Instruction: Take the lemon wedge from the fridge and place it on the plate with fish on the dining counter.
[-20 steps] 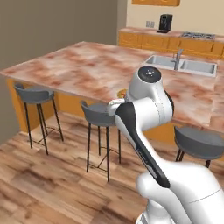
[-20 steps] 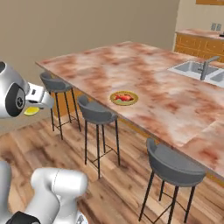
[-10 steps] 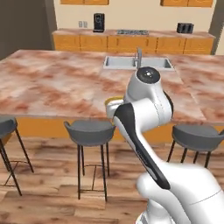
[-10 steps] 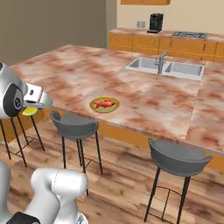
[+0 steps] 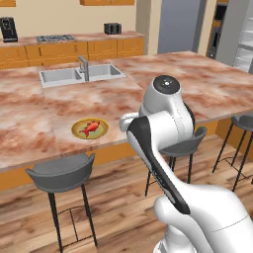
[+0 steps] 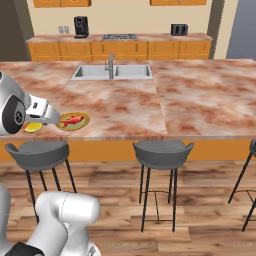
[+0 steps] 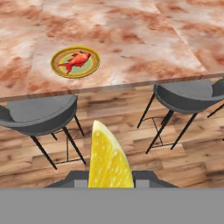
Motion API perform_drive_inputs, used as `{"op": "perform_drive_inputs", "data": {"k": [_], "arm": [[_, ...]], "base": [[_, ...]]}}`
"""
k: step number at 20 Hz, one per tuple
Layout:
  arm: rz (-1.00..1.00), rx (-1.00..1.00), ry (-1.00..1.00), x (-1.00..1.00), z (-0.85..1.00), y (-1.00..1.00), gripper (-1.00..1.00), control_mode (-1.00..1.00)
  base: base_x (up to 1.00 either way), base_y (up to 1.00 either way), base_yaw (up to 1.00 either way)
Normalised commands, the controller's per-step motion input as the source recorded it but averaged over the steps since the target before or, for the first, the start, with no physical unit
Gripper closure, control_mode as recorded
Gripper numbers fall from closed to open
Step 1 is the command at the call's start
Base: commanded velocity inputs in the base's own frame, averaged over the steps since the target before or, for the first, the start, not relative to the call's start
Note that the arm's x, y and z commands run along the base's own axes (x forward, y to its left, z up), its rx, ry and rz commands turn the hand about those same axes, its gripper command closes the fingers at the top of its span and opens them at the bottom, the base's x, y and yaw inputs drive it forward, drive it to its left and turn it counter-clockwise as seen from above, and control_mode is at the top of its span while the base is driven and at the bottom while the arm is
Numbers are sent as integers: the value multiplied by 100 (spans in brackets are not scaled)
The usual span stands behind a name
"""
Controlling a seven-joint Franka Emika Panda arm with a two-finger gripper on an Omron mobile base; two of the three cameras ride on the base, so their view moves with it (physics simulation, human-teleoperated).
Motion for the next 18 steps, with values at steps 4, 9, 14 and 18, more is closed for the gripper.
{"op": "perform_drive_inputs", "data": {"k": [4,9,14,18], "arm": [[0,0,0,0,0,0,100,100],[0,0,0,0,0,0,100,100],[0,0,0,0,0,0,100,100],[0,0,0,0,0,0,100,100]], "base": [[6,28,-48],[47,44,-12],[89,40,0],[62,40,0]]}}
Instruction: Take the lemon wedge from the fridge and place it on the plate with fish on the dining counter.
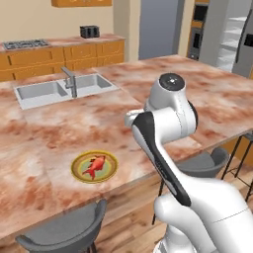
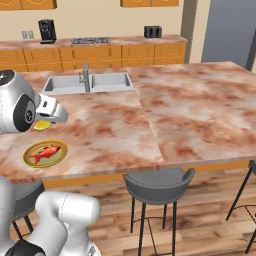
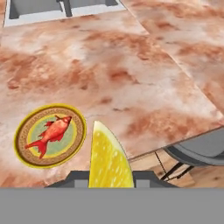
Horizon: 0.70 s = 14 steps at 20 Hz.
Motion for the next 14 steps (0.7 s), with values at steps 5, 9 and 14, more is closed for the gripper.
{"op": "perform_drive_inputs", "data": {"k": [5,9,14], "arm": [[0,0,0,0,0,0,100,100],[-5,8,-8,-15,-8,69,100,-100],[-17,26,-3,-1,-34,20,100,-100]], "base": [[-5,54,3],[0,0,0],[0,0,0]]}}
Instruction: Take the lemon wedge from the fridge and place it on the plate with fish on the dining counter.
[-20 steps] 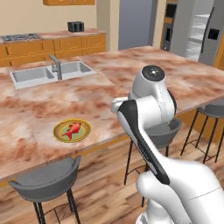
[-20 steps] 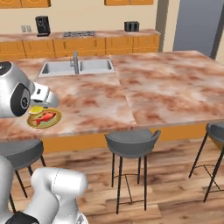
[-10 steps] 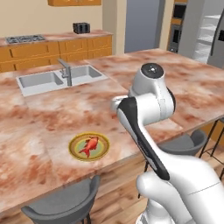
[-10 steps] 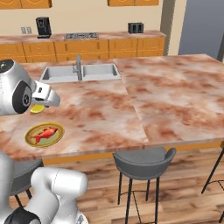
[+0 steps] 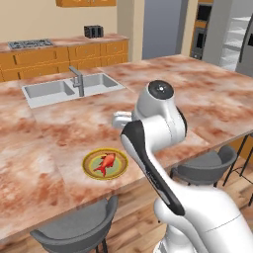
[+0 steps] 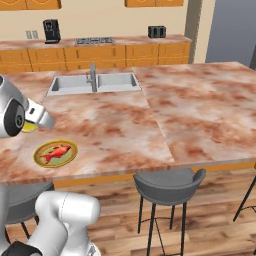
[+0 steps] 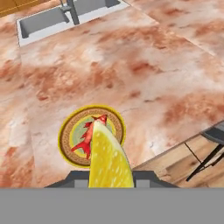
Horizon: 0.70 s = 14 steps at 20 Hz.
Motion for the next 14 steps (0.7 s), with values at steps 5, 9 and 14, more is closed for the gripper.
{"op": "perform_drive_inputs", "data": {"k": [5,9,14], "arm": [[-21,28,0,0,-42,1,100,-100],[-15,3,0,23,-47,8,100,-100],[-2,1,7,27,-69,-1,100,-100]], "base": [[0,0,0],[0,0,0],[0,0,0]]}}
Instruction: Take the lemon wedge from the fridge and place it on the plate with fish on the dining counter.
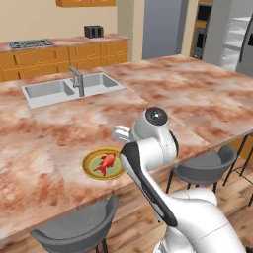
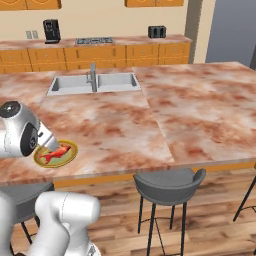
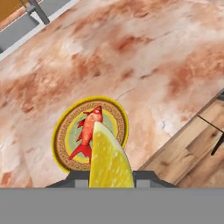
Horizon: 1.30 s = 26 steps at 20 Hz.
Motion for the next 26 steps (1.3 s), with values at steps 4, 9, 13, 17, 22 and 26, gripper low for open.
{"op": "perform_drive_inputs", "data": {"k": [4,9,13,17,22,26], "arm": [[0,14,12,32,-55,-1,100,-100],[0,15,13,67,-41,0,100,-100],[-4,-1,5,49,-2,7,100,-100],[-8,0,1,44,-9,11,100,-100],[-2,0,9,6,-50,0,100,-100],[0,0,6,3,-49,0,100,-100]], "base": [[0,0,0],[0,0,0],[0,0,0],[0,0,0],[0,0,0],[0,0,0]]}}
